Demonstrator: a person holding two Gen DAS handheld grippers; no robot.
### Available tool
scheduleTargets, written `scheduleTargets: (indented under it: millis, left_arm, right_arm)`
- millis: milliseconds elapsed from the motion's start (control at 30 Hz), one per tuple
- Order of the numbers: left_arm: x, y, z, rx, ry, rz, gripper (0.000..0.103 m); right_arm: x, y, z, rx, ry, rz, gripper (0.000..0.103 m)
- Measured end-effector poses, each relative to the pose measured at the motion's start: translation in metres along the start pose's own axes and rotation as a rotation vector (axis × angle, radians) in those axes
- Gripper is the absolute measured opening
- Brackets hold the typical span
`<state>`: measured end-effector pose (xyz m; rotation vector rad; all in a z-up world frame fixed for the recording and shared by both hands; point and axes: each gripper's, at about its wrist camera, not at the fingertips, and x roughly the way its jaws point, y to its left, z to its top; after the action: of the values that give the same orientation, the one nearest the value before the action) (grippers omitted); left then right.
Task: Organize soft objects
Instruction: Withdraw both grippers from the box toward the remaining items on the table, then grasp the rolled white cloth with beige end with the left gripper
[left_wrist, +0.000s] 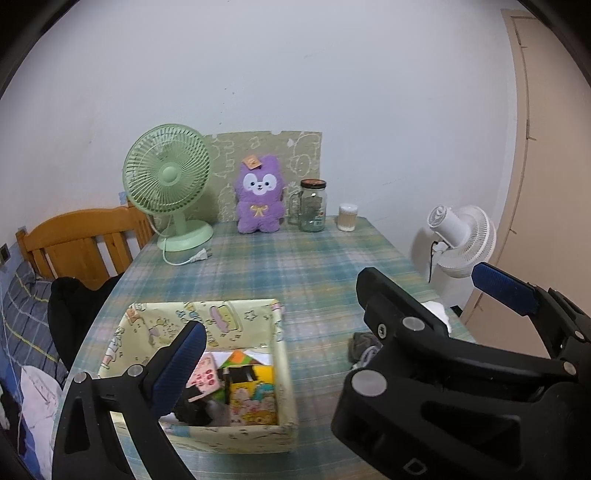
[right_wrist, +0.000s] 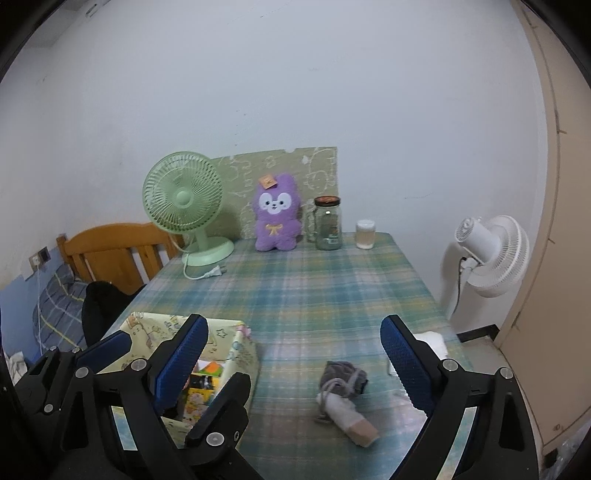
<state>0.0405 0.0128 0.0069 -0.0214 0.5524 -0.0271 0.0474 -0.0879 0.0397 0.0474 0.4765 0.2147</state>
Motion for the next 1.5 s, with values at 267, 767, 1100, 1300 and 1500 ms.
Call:
scheduleTargets:
  millis: [267, 767, 1100, 1300, 1500]
  left_arm:
    - [-0.006, -0.027, 0.002, 0.015, -0.017, -0.025, 0.102]
    - [-0.001, -0.065, -0.006, 0.036, -0.019, -0.052, 0.102]
    - [0.023, -0.086, -0.015, 0.053, 0.013, -0.069, 0.102]
    - [0.037, -0.098, -0.022, 0.057, 0.040, -0.090, 0.102]
    - [0.052, -0.108, -0.030, 0.067, 0.077, -0.105, 0.102]
  right_arm:
    - [-0.016, -0.024, 0.001, 0.011, -0.017, -0.031, 0.097]
    - [-0.023, -0.062, -0.009, 0.034, -0.023, -0.060, 0.097]
    - [-0.006, -0.090, -0.025, 0.062, 0.017, -0.072, 0.097]
    - [0.003, -0.105, -0.035, 0.079, 0.037, -0.084, 0.097]
    - [0.015, -0.118, -0.046, 0.099, 0.066, -0.098, 0.097]
